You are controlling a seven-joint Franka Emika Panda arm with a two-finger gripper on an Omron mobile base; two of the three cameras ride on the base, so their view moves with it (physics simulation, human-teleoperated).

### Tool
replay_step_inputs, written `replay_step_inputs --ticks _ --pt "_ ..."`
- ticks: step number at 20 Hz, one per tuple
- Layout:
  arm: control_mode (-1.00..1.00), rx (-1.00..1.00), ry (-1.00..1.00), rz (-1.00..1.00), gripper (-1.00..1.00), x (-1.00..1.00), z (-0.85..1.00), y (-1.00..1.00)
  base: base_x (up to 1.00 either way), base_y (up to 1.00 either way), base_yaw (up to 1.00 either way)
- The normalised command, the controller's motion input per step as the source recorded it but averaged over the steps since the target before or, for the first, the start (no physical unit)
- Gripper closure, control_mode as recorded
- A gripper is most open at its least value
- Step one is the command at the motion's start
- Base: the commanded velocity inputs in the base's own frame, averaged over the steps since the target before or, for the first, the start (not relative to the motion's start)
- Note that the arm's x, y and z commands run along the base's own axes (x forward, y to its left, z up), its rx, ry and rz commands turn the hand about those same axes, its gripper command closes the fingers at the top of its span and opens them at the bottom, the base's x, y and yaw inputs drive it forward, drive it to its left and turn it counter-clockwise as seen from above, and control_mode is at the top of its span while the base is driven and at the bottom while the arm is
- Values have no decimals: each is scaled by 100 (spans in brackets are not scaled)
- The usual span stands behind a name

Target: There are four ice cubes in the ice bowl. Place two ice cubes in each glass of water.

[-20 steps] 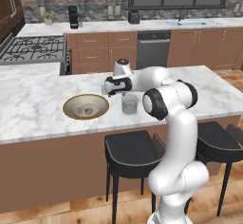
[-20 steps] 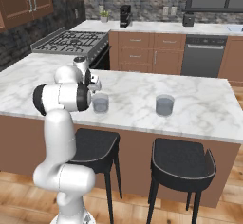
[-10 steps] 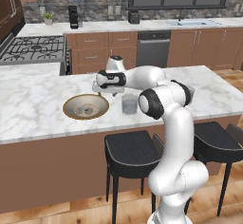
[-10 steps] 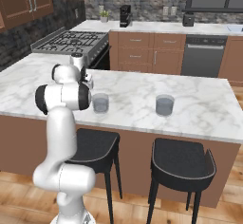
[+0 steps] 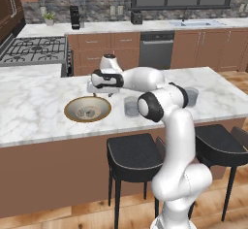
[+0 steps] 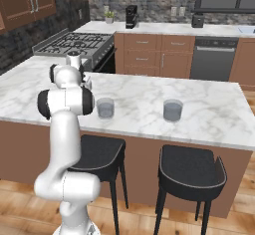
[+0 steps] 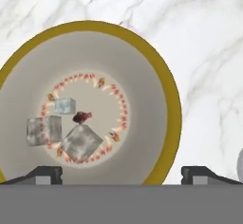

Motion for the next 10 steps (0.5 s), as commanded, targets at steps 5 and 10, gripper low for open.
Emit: replay_step_inputs --ticks 5,10 --pt "-100 -2 3 0 -100 1 -1 37 0 0 0" --pt "-100 -3 12 7 -100 0 -10 9 0 0 0"
